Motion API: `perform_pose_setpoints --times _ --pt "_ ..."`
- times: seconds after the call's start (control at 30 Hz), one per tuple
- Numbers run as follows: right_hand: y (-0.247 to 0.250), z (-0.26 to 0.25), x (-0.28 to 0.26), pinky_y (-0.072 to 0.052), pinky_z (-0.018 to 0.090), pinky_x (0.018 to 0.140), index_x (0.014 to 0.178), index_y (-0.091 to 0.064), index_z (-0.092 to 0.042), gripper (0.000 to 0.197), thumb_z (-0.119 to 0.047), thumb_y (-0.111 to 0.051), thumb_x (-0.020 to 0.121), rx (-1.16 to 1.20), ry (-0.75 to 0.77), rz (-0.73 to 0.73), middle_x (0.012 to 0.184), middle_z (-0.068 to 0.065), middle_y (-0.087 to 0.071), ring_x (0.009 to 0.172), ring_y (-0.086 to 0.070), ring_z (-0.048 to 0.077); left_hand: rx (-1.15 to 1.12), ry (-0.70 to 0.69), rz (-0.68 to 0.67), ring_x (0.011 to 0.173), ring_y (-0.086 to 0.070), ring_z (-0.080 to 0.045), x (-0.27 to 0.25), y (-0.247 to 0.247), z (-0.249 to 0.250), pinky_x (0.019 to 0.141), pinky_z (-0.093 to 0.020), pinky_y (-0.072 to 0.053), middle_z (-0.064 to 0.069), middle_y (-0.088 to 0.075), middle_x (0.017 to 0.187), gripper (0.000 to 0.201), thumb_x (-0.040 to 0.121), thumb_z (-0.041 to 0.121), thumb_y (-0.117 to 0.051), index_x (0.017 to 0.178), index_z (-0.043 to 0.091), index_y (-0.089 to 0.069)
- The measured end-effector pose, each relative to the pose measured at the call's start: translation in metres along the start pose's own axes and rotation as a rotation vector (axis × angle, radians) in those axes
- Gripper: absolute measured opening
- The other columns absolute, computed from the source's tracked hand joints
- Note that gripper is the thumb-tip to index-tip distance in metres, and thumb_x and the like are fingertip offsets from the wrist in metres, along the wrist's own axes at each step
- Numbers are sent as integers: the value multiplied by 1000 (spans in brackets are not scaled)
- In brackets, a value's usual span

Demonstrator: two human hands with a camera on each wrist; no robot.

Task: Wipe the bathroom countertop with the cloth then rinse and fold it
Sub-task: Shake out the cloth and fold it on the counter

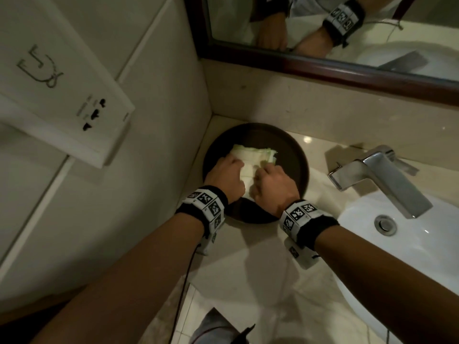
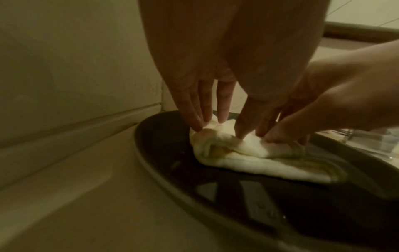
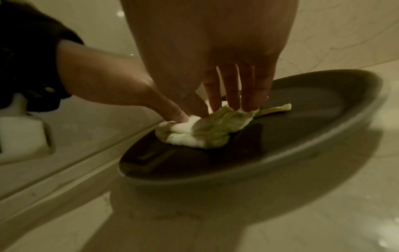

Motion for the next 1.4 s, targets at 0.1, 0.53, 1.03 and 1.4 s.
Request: perform_pose_setpoints --times 0.1,0.53,1.03,1.4 --pt "1 0 -5 -47 42 92 128 -48 -13 51 -41 -53 86 -67 57 -55 140 11 -41 124 -42 30 21 -18 -17 120 -43 -29 -3 -2 -2 100 -41 -42 -8 -44 136 46 81 17 -58 126 11 -56" --pt "11 -17 -22 -43 32 44 75 -63 -8 20 -23 -74 67 -178 259 146 75 10 -59 65 -58 31 4 -87 13 122 -42 -25 -8 0 -1 102 -33 -40 -3 -45 140 40 86 23 -53 124 12 -60" --pt "-12 3 -3 -27 45 113 151 -17 -2 72 -48 -31 97 -169 6 -101 160 14 -14 147 -13 28 120 -97 -3 125 -36 -25 -12 -12 -3 99 -39 -42 -3 -41 141 44 90 32 -55 131 16 -52" --pt "0 2 -12 -33 45 108 145 -31 -11 57 -41 -36 97 -99 -13 -95 157 11 -22 144 -21 29 78 -91 -68 126 -39 -27 -21 -2 3 106 -38 -37 -6 -40 143 46 90 24 -54 135 15 -50"
Point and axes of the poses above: each hand's wrist, its own x-axis towards the middle knuckle, its own y-axis out of the back of the hand, z = x × y, the point moved 2 cm from there along x, towards the middle knuckle
